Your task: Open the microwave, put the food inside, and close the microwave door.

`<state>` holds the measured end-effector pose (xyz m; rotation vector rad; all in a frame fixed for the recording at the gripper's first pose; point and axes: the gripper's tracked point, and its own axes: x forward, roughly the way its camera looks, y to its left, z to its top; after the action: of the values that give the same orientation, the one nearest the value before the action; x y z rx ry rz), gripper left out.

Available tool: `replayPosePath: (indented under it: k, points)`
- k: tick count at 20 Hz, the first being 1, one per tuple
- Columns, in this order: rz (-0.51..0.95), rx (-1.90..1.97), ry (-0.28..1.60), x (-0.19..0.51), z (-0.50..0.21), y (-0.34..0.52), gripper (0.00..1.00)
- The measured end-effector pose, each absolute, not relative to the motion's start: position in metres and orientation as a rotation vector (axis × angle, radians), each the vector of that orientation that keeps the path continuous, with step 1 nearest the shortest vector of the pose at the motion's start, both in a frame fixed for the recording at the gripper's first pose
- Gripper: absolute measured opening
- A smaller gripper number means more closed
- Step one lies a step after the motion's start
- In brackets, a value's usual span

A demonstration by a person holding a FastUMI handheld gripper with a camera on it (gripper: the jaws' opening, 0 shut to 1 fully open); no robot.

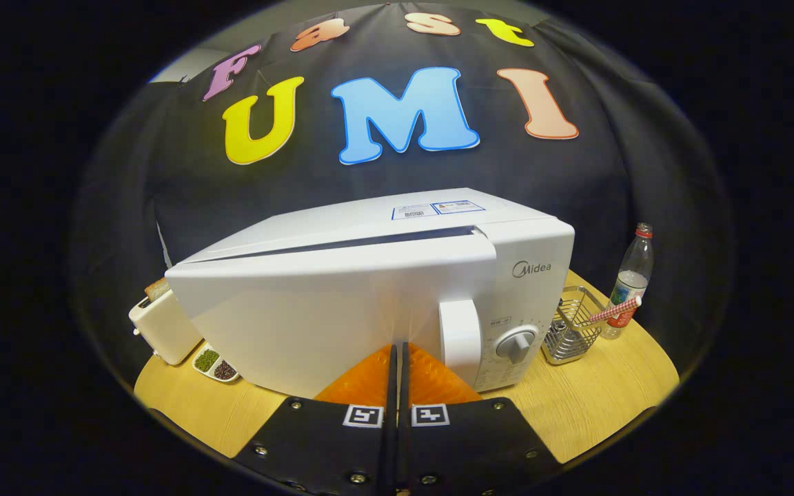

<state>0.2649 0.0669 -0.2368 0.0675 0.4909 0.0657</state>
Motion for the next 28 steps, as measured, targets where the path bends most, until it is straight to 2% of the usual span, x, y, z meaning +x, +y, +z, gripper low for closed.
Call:
replayPosePath:
  k: [7,12,28]
  points:
    - [0.037,0.045,0.484,0.279,-0.237,0.063,0.01]
    - [0.046,0.038,0.454,0.265,-0.222,0.066,0.01]
    - [0.024,-0.008,0.227,0.128,-0.100,0.043,0.01]
